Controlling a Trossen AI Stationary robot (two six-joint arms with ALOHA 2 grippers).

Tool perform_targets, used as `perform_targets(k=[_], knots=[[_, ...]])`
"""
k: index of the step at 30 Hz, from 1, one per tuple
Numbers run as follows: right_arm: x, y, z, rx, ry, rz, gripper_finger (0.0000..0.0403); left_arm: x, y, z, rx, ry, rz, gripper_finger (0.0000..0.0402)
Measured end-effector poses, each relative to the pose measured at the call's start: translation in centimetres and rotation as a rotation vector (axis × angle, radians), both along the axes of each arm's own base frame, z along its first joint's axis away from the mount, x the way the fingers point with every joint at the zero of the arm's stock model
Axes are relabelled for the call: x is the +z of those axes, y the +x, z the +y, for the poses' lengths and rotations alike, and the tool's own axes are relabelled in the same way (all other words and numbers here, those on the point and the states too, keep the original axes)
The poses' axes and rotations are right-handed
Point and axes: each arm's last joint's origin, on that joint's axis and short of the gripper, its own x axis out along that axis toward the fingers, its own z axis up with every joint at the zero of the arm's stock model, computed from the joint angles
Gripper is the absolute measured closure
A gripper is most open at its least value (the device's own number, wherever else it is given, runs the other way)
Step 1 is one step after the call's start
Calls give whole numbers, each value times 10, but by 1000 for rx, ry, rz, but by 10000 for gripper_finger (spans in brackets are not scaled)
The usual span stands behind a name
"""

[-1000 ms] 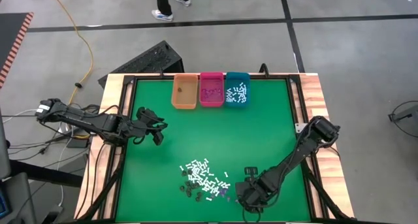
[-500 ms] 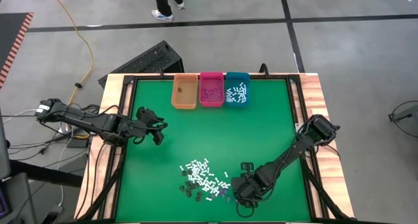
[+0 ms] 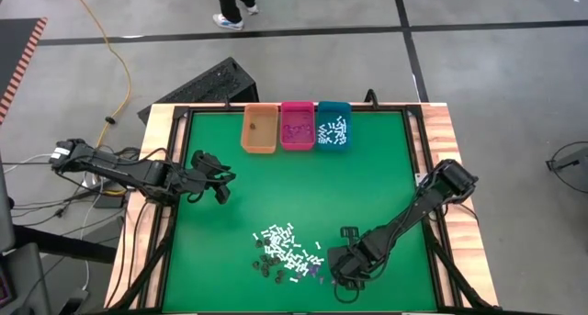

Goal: Sort Halloween decoration
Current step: Put the violet witch hat toy into the red bin

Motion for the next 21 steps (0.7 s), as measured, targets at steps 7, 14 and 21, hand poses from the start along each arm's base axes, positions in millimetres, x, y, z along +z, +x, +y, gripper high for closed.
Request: perform_targets(k=[7, 14, 21], knots=[[1, 4, -6, -19, 5, -1, 387, 0, 0, 0, 0, -1, -1, 264], [6, 11, -20, -41, -6, -18, 387, 0, 0, 0, 0, 0, 0, 264], [28, 17, -47, -50, -53, -72, 387, 0, 0, 0, -5, 6, 7, 264]])
